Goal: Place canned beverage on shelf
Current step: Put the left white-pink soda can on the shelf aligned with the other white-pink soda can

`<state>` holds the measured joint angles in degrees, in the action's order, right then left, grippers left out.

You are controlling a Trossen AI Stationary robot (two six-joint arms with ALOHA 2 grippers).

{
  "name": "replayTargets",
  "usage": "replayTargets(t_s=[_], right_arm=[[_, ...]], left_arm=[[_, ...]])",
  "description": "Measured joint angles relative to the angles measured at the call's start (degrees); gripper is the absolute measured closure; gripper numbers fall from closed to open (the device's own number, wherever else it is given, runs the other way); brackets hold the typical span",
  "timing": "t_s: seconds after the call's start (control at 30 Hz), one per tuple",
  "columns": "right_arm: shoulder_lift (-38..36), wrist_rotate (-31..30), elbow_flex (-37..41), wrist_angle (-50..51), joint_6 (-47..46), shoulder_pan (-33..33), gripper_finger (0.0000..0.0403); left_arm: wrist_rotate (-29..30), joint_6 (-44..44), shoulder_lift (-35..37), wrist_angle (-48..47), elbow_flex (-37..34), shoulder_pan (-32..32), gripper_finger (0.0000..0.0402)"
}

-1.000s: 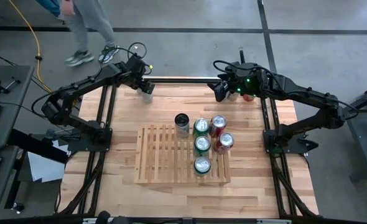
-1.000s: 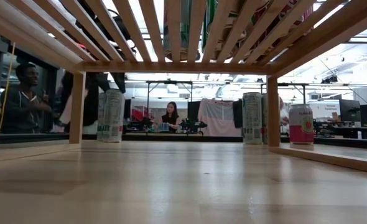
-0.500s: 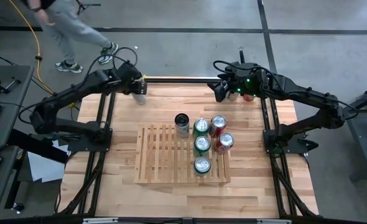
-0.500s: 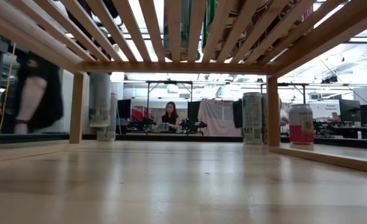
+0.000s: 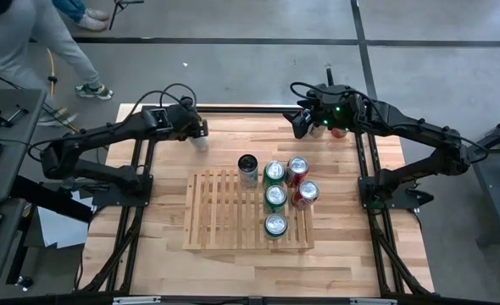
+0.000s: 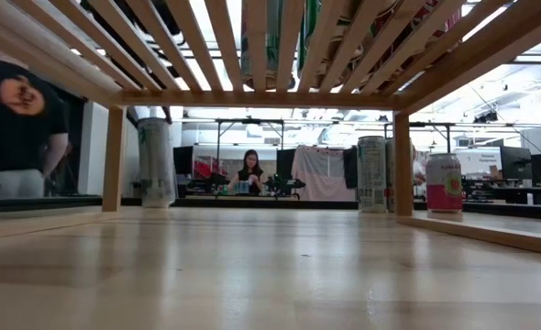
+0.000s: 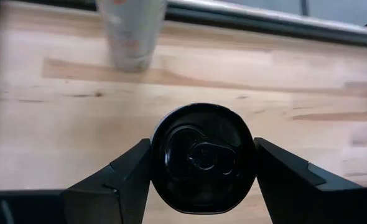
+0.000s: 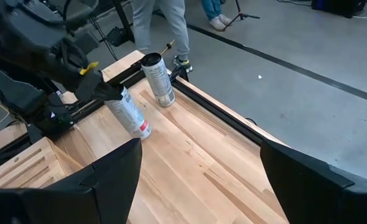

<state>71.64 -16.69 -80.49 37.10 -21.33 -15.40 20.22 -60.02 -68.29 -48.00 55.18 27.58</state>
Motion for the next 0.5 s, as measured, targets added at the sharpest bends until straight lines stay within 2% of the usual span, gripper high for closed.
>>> replayTargets(t_s=[0.07, 0.2, 0.33, 0.5], right_arm=[[0.0, 0.0, 0.0, 0.0, 0.5, 0.0, 0.0091], [0.0, 0.0, 0.0, 0.0, 0.6, 0.0, 0.0091], [0.0, 0.0, 0.0, 0.0, 0.8, 0.0, 0.0091], [0.0, 0.0, 0.0, 0.0, 0.8, 0.0, 0.0091]], left_arm=[[0.2, -1.2, 0.0, 0.5, -1.2, -0.4, 0.0174], [0.9, -2.2, 0.2, 2.7, -2.6, -0.7, 0.0149], [0.0, -0.6, 0.0, 5.3, -2.8, -1.1, 0.0130], [-2.1, 1.6, 0.0, 7.8, -2.8, -1.1, 0.0125]])
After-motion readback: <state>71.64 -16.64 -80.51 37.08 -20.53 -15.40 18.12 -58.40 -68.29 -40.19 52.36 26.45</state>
